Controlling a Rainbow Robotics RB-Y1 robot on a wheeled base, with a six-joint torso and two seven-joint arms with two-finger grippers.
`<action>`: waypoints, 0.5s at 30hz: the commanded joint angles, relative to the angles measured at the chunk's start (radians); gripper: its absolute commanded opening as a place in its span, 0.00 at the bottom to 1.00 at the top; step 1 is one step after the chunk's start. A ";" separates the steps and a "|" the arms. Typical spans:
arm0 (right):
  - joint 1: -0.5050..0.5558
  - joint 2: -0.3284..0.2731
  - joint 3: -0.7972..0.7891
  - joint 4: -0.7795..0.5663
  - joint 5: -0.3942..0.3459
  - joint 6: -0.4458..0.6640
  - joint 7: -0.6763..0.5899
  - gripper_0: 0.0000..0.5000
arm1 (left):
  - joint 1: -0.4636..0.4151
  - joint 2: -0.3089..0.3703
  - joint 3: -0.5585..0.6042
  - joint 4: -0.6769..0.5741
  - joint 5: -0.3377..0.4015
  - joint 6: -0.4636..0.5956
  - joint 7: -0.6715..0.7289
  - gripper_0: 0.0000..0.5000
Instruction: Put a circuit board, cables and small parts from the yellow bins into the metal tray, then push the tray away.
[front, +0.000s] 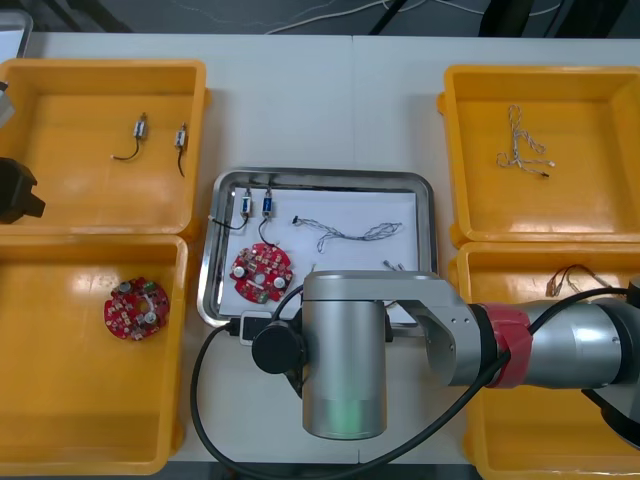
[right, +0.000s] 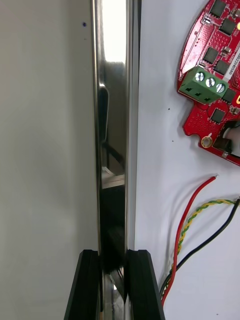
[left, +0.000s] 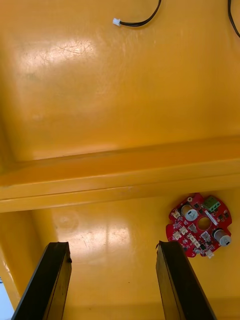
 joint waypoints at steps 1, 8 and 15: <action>-0.076 -0.037 0.021 -0.014 0.007 -0.020 0.061 0.00 | 0.019 -0.003 0.032 -0.038 -0.009 0.006 0.019 1.00; -0.108 -0.063 0.022 -0.011 0.019 -0.039 0.084 0.00 | 0.019 -0.003 0.032 -0.038 -0.009 0.006 0.019 1.00; -0.151 -0.078 0.022 0.045 0.022 -0.073 0.104 0.00 | 0.019 -0.003 0.032 -0.038 -0.009 0.006 0.019 1.00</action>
